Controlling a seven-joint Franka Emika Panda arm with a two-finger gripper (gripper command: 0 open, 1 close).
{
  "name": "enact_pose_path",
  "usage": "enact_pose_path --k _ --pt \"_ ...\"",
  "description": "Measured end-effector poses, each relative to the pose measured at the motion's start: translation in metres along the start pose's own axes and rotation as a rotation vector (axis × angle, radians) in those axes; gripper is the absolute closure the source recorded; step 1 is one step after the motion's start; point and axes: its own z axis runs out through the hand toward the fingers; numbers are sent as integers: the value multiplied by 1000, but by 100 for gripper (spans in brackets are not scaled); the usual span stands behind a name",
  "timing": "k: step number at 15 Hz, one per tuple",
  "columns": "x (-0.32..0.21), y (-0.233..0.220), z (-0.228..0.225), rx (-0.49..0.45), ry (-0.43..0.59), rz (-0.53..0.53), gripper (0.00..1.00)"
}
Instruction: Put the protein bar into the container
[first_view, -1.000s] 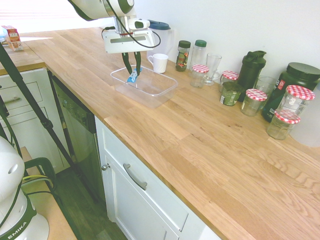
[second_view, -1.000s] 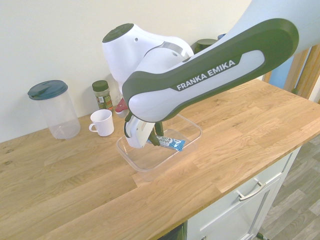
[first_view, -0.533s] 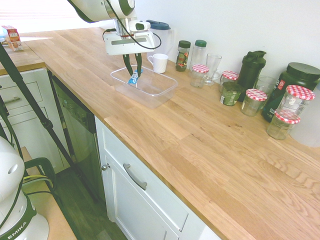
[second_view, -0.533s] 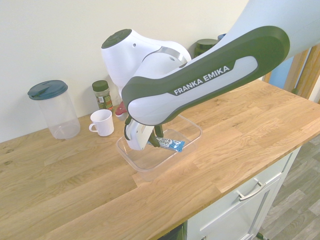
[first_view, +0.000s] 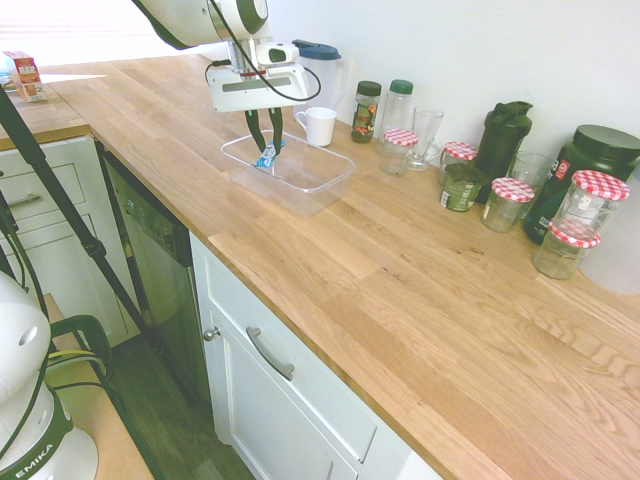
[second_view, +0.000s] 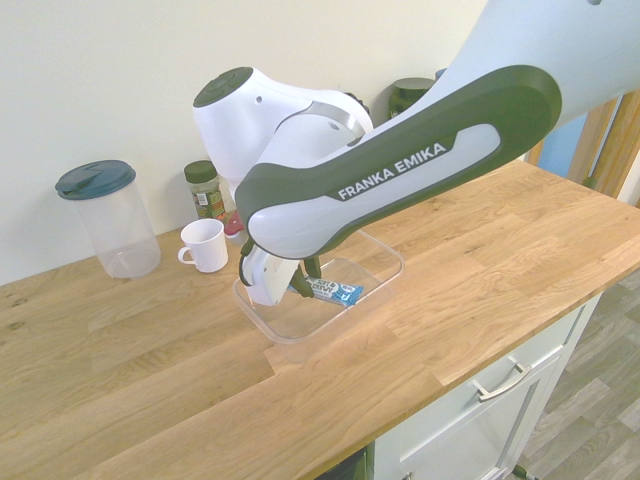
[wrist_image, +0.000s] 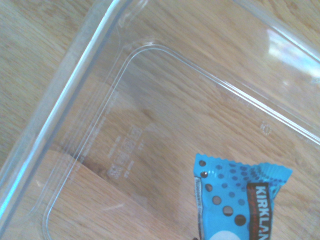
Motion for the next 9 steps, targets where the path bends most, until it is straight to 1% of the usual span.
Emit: enact_pose_path --k 9 --pt "0 -2 -4 7 4 10 0"
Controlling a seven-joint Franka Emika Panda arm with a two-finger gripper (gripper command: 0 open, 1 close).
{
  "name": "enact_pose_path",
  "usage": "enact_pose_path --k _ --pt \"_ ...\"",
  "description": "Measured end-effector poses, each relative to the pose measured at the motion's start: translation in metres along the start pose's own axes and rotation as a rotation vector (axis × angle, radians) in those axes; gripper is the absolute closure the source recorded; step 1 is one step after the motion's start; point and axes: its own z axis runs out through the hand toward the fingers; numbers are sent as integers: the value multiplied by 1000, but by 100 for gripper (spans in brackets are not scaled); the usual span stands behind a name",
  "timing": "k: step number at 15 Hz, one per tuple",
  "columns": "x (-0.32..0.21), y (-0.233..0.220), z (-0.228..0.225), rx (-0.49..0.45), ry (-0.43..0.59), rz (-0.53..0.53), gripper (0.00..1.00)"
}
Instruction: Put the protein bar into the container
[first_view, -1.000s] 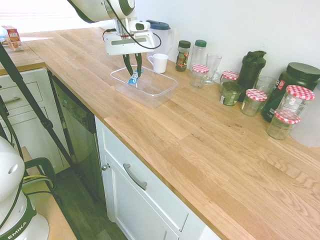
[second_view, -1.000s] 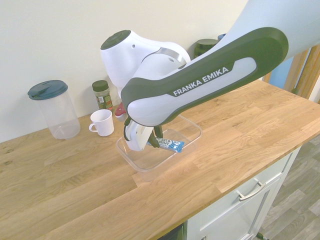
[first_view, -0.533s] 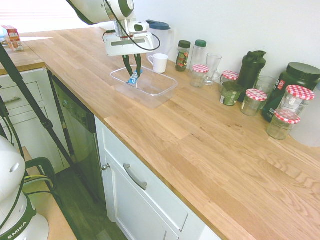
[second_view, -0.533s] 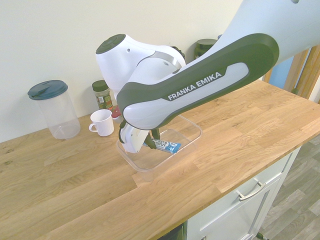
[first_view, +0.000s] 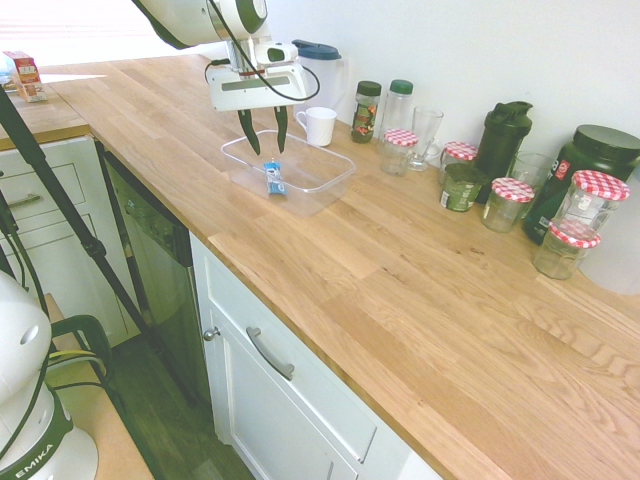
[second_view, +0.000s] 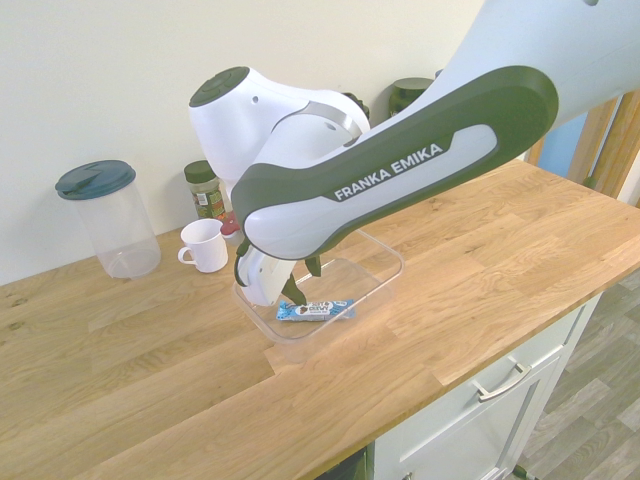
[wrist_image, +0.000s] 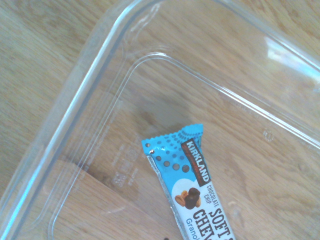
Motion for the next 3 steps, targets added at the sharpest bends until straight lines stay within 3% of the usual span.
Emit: enact_pose_path --k 3 --pt "-2 8 -28 34 26 18 0"
